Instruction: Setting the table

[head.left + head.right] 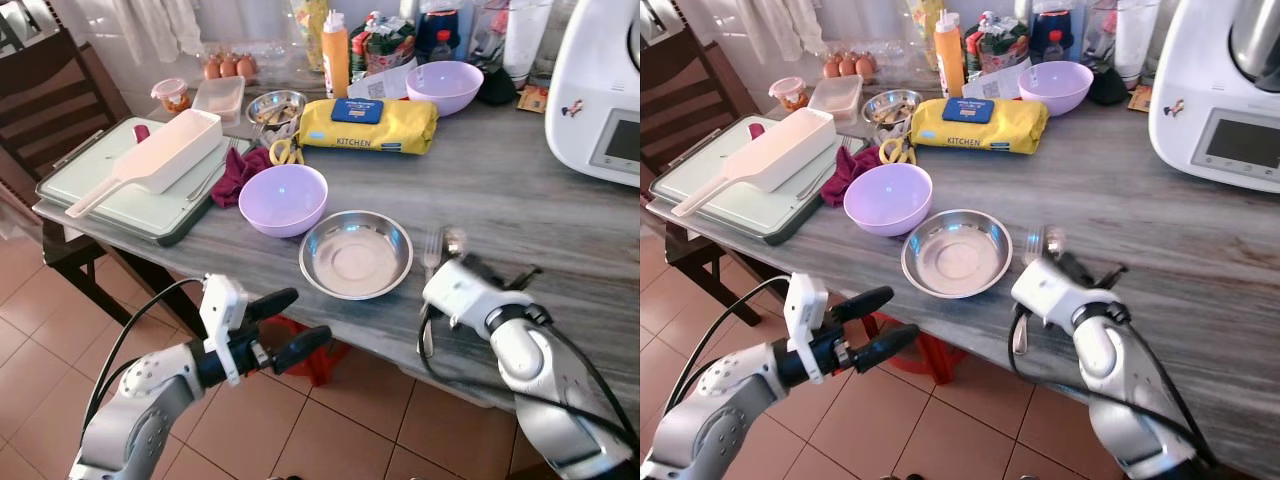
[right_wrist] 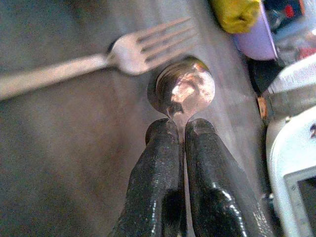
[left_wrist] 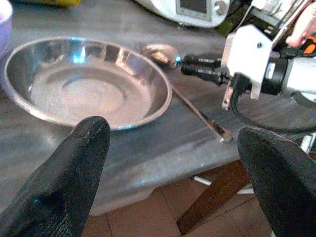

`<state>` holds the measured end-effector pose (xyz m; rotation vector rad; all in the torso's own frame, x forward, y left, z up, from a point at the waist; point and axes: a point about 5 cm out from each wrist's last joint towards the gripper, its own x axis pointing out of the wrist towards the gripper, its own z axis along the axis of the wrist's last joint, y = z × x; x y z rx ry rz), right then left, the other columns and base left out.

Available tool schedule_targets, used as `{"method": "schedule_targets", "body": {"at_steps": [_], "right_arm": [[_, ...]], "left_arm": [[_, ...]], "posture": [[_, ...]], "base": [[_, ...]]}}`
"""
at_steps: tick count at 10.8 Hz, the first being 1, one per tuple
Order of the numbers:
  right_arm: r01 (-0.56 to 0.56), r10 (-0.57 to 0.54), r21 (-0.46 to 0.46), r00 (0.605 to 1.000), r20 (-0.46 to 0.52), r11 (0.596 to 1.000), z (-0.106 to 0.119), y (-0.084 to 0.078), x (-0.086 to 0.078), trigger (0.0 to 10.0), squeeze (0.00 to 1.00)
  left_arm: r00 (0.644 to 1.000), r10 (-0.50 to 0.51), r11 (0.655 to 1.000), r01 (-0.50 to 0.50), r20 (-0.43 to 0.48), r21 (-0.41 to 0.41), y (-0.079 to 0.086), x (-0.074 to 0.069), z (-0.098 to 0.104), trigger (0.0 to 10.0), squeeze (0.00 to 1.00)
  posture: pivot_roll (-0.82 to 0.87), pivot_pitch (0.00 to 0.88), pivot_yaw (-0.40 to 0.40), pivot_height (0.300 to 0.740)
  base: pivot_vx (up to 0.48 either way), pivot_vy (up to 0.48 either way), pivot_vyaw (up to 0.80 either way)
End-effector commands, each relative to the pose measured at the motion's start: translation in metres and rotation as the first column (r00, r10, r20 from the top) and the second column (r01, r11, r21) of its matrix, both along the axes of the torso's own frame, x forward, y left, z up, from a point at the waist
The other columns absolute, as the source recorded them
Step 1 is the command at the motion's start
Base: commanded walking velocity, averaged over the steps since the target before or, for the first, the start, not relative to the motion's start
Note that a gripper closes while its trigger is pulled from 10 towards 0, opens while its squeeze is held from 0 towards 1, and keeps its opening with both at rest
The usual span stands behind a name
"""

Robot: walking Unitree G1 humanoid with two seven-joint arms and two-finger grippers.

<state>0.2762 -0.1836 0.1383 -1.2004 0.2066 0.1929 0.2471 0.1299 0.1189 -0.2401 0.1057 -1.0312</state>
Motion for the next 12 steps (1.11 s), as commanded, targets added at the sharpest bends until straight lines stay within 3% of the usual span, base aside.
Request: {"method": "schedule_targets", "body": {"at_steps": [1,4,6,7,8,9,10,12], "right_arm": [[-0.034,0.028,-0.044,0.99,-0.135,0.998,-0.013,0.001,-0.009,0.0,0.0],[-0.092,0.066,-0.076,0.954,-0.294,0.993,-0.014,0.0,-0.022,0.0,0.0],[-0.082,0.057,-0.069,0.951,-0.303,0.994,-0.019,0.003,-0.025,0.0,0.0],[-0.064,0.048,-0.047,0.956,-0.289,0.997,-0.018,0.003,-0.024,9.3,0.0],[-0.021,0.02,-0.003,0.975,-0.222,1.0,-0.009,0.004,-0.018,10.0,0.0],[0.021,-0.013,0.081,0.995,-0.1,0.996,0.004,0.006,-0.01,10.0,1.0],[0.049,-0.053,0.203,0.999,0.013,0.978,0.018,0.009,-0.004,10.0,1.0],[0.086,-0.124,0.304,0.986,0.11,0.949,0.031,0.005,0.002,10.0,1.0]], "left_arm": [[1.0,-0.01,1.0,0.01,0.017,0.01,0.0,0.0,0.004,10.0,0.0],[1.0,-0.012,1.0,0.012,0.017,0.004,0.0,0.001,0.005,10.0,0.0],[1.0,-0.015,1.0,0.015,0.016,0.004,-0.001,0.001,0.006,10.0,0.0],[1.0,-0.016,1.0,0.016,0.018,0.004,-0.001,0.001,0.008,10.0,0.0],[1.0,-0.018,1.0,0.017,0.018,0.007,-0.001,0.001,0.009,10.0,0.0],[1.0,-0.018,1.0,0.018,0.022,0.008,-0.001,0.001,0.01,10.0,0.0],[1.0,-0.017,1.0,0.017,0.026,0.004,-0.002,0.002,0.013,10.0,0.0],[0.999,-0.016,1.0,0.016,0.031,0.001,-0.002,0.002,0.015,10.0,0.0]], "posture": [[-0.12,0.095,0.144,0.74],[-0.13,0.092,0.145,0.74],[-0.13,0.09,0.147,0.74],[-0.13,0.091,0.149,0.74],[-0.13,0.09,0.149,0.74],[-0.12,0.088,0.15,0.74],[-0.12,0.087,0.151,0.74],[-0.12,0.086,0.153,0.74]], "base": [[0.0,0.0,0.0],[0.0,0.0,0.0],[0.0,0.0,0.0],[0.0,0.0,0.0],[0.0,0.0,0.0],[0.0,0.0,0.0],[0.0,0.0,0.0],[0.0,0.0,0.0]]}}
